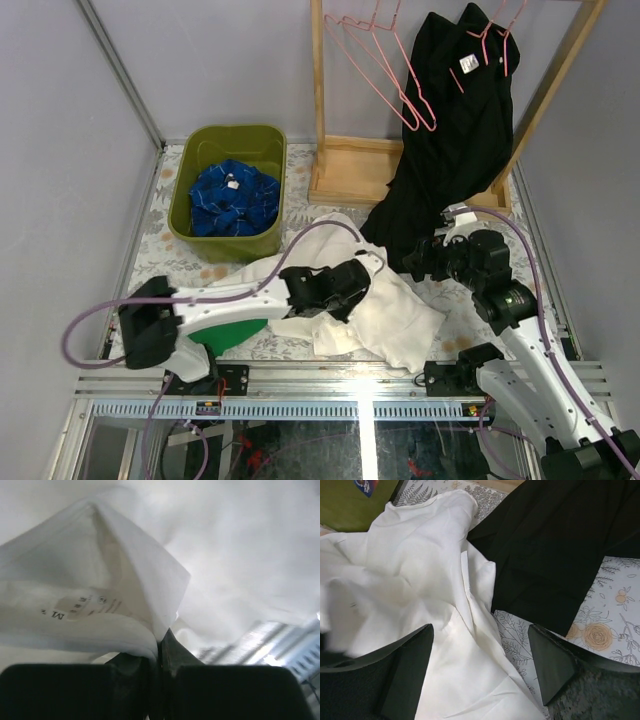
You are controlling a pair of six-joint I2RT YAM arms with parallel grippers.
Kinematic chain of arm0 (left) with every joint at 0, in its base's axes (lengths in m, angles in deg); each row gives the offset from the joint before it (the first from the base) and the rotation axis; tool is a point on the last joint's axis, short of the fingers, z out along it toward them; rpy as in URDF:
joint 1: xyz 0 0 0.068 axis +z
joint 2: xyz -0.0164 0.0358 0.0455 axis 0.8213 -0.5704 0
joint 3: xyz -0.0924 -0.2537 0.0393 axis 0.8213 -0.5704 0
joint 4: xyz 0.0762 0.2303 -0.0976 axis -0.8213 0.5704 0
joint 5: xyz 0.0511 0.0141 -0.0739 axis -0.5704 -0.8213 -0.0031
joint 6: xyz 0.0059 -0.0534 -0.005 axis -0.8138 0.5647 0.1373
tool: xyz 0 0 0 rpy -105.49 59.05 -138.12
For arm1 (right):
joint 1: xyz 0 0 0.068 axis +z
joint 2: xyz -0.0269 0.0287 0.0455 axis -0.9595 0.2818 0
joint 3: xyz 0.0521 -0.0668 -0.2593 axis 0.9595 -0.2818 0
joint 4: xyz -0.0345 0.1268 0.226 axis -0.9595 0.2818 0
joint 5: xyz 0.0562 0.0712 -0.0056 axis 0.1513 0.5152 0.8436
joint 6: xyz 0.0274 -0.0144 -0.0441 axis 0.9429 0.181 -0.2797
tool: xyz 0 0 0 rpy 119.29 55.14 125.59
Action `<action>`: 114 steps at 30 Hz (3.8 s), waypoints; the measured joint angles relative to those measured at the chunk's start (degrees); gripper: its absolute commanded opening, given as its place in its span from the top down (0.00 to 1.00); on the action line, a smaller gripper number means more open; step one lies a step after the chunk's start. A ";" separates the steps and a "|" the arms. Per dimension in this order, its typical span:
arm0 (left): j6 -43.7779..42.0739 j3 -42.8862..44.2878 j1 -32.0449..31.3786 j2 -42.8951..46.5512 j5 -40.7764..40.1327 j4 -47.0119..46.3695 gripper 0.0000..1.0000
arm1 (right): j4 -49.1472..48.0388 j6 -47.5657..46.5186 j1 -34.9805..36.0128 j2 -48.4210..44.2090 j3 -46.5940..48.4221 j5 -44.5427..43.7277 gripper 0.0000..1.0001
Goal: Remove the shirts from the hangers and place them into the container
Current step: Pick up the shirt from the center of the board.
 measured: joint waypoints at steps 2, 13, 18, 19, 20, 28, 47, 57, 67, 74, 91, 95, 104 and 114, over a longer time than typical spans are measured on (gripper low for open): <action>-1.90 2.82 -3.04 2.99 -0.31 0.61 1.00 | -0.04 0.00 0.00 -0.52 -0.11 -1.31 0.16; -10.16 18.58 -8.66 16.65 6.82 0.22 1.00 | -0.90 2.43 0.00 -6.19 -2.16 -19.45 0.15; -10.19 18.51 -8.66 21.42 11.26 -1.73 1.00 | -1.60 3.87 0.00 -8.31 -2.58 -25.24 0.15; -10.14 18.64 -8.66 22.45 12.07 -2.38 1.00 | -1.62 4.17 0.00 -8.50 -2.62 -26.16 0.15; -10.10 19.17 -8.66 23.08 12.79 -2.62 1.00 | -1.68 4.39 0.00 -8.59 -2.67 -26.71 0.15; -9.55 31.32 -8.81 21.18 20.13 -5.03 1.00 | -1.75 6.08 0.00 -9.01 -2.69 -29.38 0.15; -2.38 -1.62 15.98 16.55 6.93 -1.62 0.98 | -0.33 6.43 0.00 -8.00 -2.67 -29.27 0.14; -2.75 -3.10 10.73 6.36 10.49 -1.77 0.66 | -0.33 6.45 0.00 -7.28 -2.67 -28.59 0.14; -1.66 -4.17 3.80 -0.33 16.09 -4.96 0.00 | 0.04 5.60 0.00 -6.78 -2.67 -28.15 0.13; -1.31 -5.33 3.89 -2.05 14.49 -7.52 0.00 | 0.00 5.57 0.00 -5.18 -2.67 -27.02 0.13; -2.99 -0.15 0.76 -17.73 2.60 -16.59 0.77 | -0.04 5.60 0.00 -5.33 -2.67 -26.08 0.12; -1.51 -0.74 0.79 -18.53 0.00 -20.50 1.00 | -0.04 5.60 0.00 -5.64 -2.67 -26.14 0.12; 1.97 -4.24 -0.70 -11.63 -8.15 -14.99 1.00 | 0.00 5.57 0.00 -6.99 -2.67 -27.06 0.12; 1.86 -2.47 -0.72 8.74 -23.58 -3.06 1.00 | -0.04 4.90 0.00 -10.34 -4.20 -29.90 0.11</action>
